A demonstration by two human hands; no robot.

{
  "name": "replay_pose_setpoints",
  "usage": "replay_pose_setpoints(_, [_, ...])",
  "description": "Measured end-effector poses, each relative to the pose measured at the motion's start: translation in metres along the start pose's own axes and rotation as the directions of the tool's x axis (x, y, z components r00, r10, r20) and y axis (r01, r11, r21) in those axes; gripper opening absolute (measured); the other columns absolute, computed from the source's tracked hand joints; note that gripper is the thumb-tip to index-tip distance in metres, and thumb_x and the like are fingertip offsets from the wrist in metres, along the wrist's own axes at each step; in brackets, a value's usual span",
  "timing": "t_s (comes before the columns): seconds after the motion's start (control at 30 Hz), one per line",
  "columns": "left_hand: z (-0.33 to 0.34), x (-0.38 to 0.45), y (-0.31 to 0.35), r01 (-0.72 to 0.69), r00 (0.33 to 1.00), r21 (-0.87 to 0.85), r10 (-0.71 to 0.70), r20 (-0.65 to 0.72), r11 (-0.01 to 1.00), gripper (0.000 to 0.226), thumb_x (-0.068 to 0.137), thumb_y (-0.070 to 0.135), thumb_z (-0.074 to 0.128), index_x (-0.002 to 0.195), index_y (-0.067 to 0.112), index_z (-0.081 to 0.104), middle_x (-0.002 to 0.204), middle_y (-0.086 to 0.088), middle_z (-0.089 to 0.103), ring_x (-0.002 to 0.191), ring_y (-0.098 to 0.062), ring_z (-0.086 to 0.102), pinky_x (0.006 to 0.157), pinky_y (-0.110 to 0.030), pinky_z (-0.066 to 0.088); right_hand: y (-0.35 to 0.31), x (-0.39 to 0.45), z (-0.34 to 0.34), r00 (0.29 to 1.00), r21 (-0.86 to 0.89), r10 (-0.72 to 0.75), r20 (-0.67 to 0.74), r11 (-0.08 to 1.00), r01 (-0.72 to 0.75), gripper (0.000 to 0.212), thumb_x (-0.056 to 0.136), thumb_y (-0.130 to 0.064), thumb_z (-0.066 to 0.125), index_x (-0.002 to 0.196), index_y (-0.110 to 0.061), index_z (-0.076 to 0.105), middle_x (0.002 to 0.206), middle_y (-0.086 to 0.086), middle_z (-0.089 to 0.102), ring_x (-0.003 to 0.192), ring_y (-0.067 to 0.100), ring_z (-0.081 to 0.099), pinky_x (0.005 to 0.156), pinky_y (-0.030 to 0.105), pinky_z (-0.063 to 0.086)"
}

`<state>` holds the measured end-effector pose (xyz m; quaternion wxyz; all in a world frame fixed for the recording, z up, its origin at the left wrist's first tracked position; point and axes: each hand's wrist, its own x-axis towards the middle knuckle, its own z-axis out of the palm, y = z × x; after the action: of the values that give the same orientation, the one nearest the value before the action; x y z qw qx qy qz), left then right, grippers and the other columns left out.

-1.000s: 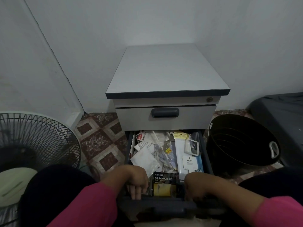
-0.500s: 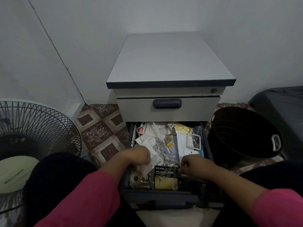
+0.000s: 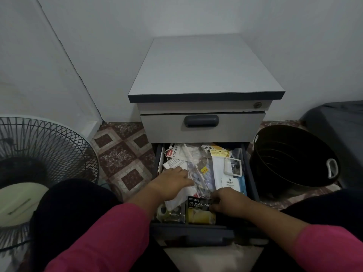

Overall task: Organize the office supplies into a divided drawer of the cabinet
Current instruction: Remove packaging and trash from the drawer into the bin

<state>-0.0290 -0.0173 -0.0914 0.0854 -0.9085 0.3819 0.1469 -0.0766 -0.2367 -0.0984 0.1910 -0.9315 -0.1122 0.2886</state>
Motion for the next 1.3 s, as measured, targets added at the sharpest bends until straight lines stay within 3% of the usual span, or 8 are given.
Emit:
replay_pose_setpoints(0.13, [-0.004,0.001,0.002,-0.032,0.996,0.113,0.041,-0.075,0.993,0.037,0.089,0.009,0.052,0.123,0.022,0.059,0.121,-0.009,0.045,0.117,-0.029,0.038,0.091,-0.037,0.032,0.008,0.002,-0.019,0.999,0.13,0.036,-0.005,0.991,-0.035,0.014,0.088,-0.021,0.064,0.098,-0.013,0.067,0.088,0.002,0.065,0.083,0.016,0.062,0.075,0.03,0.049])
replay_pose_setpoints(0.3, [-0.017,0.005,-0.006,-0.038,0.994,0.12,0.049,-0.094,0.992,0.021,0.081,0.009,0.061,0.099,0.019,0.067,0.114,-0.006,0.054,0.117,-0.025,0.042,0.114,-0.042,0.014,0.019,0.002,-0.046,0.993,0.489,0.109,-0.034,0.869,-0.078,0.01,0.091,-0.006,0.058,0.098,-0.012,0.058,0.08,0.005,0.068,0.067,0.018,0.065,0.065,0.034,0.05])
replay_pose_setpoints(0.43, [-0.035,0.002,-0.026,0.081,0.994,-0.151,-0.091,-0.065,0.985,0.017,0.08,0.012,0.06,0.074,0.027,0.056,0.086,0.002,0.063,0.087,-0.014,0.056,0.115,-0.037,0.011,0.027,-0.004,-0.07,0.983,0.692,0.184,-0.019,0.712,-0.12,0.013,0.09,-0.002,0.055,0.103,-0.005,0.055,0.079,0.01,0.063,0.064,0.02,0.058,0.058,0.03,0.042])
replay_pose_setpoints(0.53, [-0.05,-0.006,-0.04,0.158,0.981,-0.534,-0.192,-0.009,0.831,0.015,0.079,0.017,0.069,0.074,0.027,0.058,0.083,0.005,0.061,0.085,-0.012,0.057,0.09,-0.03,0.04,0.033,-0.006,-0.085,0.972,0.799,0.237,-0.013,0.587,-0.132,0.019,0.089,0.005,0.053,0.108,0.007,0.054,0.079,0.016,0.062,0.058,0.021,0.058,0.05,0.028,0.047])
replay_pose_setpoints(0.63, [-0.055,-0.013,-0.045,0.145,0.964,-0.732,-0.261,-0.046,0.666,0.013,0.079,0.014,0.073,0.081,0.014,0.06,0.078,-0.001,0.057,0.071,-0.014,0.054,0.066,-0.031,0.043,0.039,-0.013,-0.1,0.967,0.876,0.254,0.025,0.46,-0.144,0.017,0.089,0.01,0.05,0.105,0.008,0.055,0.076,0.02,0.063,0.056,0.025,0.06,0.048,0.026,0.052])
replay_pose_setpoints(0.97, [-0.073,0.029,0.007,0.165,0.899,-0.985,-0.42,0.127,0.055,0.021,0.085,0.012,0.069,0.106,0.012,0.067,0.1,-0.011,0.072,0.09,-0.028,0.069,0.082,-0.042,0.055,0.121,-0.037,-0.17,0.82,0.842,0.572,0.012,0.436,-0.316,0.014,0.093,0.003,0.049,0.103,0.011,0.055,0.085,0.028,0.06,0.055,0.032,0.063,0.043,0.039,0.054])
replay_pose_setpoints(1.1, [-0.088,0.09,0.056,0.112,0.917,-0.985,-0.367,0.154,-0.134,0.013,0.086,0.009,0.067,0.096,0.016,0.067,0.098,-0.01,0.072,0.09,-0.027,0.068,0.087,-0.044,0.054,0.164,-0.05,-0.185,0.733,0.849,0.681,-0.012,0.394,-0.352,0.016,0.097,0.003,0.04,0.091,0.015,0.048,0.055,0.024,0.06,0.031,0.029,0.056,0.028,0.032,0.046])
replay_pose_setpoints(1.3, [-0.1,0.195,0.119,0.182,0.872,-0.971,-0.43,0.233,-0.156,0.027,0.086,0.016,0.067,0.11,0.004,0.065,0.109,-0.014,0.068,0.095,-0.028,0.066,0.083,-0.035,0.055,0.223,-0.044,-0.169,0.662,0.874,0.748,0.048,0.29,-0.391,0.021,0.099,0.002,0.028,0.088,0.011,0.042,0.053,0.022,0.057,0.028,0.029,0.054,0.024,0.029,0.041])
